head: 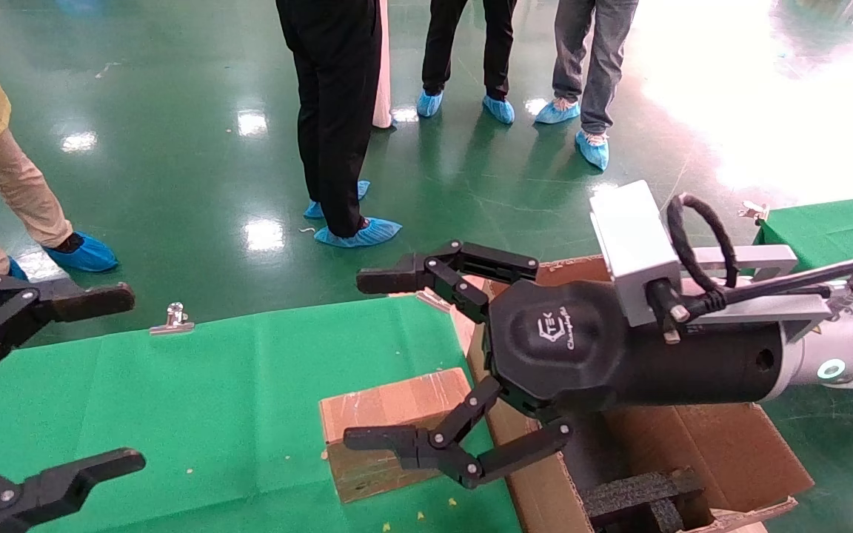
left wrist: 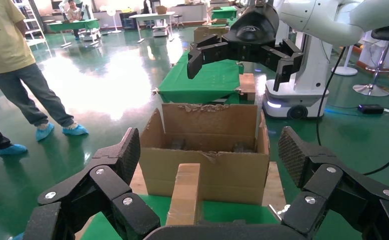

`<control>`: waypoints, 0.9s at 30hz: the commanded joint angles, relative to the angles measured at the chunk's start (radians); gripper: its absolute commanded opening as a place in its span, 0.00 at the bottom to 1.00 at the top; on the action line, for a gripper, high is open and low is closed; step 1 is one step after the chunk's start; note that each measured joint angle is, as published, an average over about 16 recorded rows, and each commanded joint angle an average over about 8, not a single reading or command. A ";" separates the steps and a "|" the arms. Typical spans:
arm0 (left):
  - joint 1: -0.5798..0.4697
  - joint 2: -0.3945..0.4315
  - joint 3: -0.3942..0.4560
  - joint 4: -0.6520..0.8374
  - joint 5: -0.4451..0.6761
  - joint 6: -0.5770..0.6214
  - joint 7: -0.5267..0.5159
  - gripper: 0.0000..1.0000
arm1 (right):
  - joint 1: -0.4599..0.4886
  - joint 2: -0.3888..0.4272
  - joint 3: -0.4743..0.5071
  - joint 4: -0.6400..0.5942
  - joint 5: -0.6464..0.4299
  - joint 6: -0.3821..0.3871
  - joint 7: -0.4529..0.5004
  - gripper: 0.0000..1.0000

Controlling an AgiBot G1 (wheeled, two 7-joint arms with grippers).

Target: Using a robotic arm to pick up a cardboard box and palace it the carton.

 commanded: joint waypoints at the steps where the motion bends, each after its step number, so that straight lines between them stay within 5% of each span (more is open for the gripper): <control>1: 0.000 0.000 0.000 0.000 0.000 0.000 0.000 1.00 | 0.000 0.000 0.000 0.000 0.000 0.000 0.000 1.00; 14: 0.000 0.000 0.000 0.000 0.000 0.000 0.000 0.98 | 0.000 0.000 0.000 0.000 0.000 0.000 0.000 1.00; 16: 0.000 0.000 0.000 0.000 0.000 0.000 0.000 0.81 | 0.000 0.000 0.000 0.000 0.000 0.000 0.000 1.00; 22: 0.000 0.000 0.000 0.000 0.000 0.000 0.000 0.08 | 0.000 0.000 0.000 0.000 0.000 0.000 0.000 1.00; 24: 0.000 0.000 0.000 0.000 0.000 0.000 0.000 0.00 | 0.000 0.000 0.000 0.000 0.000 0.000 0.000 1.00; 27: 0.000 0.000 0.000 0.000 0.000 0.000 0.000 0.00 | 0.000 0.000 0.000 0.000 0.000 0.000 0.000 1.00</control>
